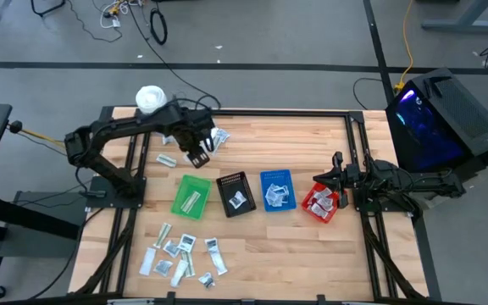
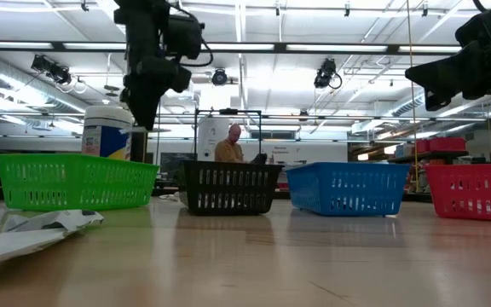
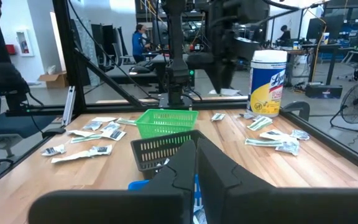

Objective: Pick & Place First Aid Supplies
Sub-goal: Put the bandage into the green basket

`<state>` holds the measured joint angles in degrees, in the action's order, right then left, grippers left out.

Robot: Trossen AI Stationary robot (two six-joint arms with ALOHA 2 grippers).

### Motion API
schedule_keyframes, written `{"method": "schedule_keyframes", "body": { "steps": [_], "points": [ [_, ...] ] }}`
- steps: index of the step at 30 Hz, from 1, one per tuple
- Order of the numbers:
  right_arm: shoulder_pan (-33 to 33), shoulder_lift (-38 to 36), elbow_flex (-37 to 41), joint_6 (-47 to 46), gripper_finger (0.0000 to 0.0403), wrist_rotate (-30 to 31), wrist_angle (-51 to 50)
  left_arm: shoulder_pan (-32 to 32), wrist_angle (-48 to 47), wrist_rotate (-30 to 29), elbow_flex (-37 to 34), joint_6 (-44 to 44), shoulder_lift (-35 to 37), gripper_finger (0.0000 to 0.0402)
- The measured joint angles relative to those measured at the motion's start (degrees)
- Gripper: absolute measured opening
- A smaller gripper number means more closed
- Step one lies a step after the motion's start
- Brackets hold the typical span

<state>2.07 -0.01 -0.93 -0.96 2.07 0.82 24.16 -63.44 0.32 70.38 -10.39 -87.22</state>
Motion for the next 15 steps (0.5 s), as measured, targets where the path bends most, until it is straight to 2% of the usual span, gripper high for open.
{"method": "schedule_keyframes", "body": {
  "steps": [15],
  "points": [
    [0.0, 0.0, 0.0, 0.0, 0.0023, 0.0, 0.0, -13.8, -2.0, 4.1, 1.3, -24.0, 0.0, 0.0131]
  ]
}}
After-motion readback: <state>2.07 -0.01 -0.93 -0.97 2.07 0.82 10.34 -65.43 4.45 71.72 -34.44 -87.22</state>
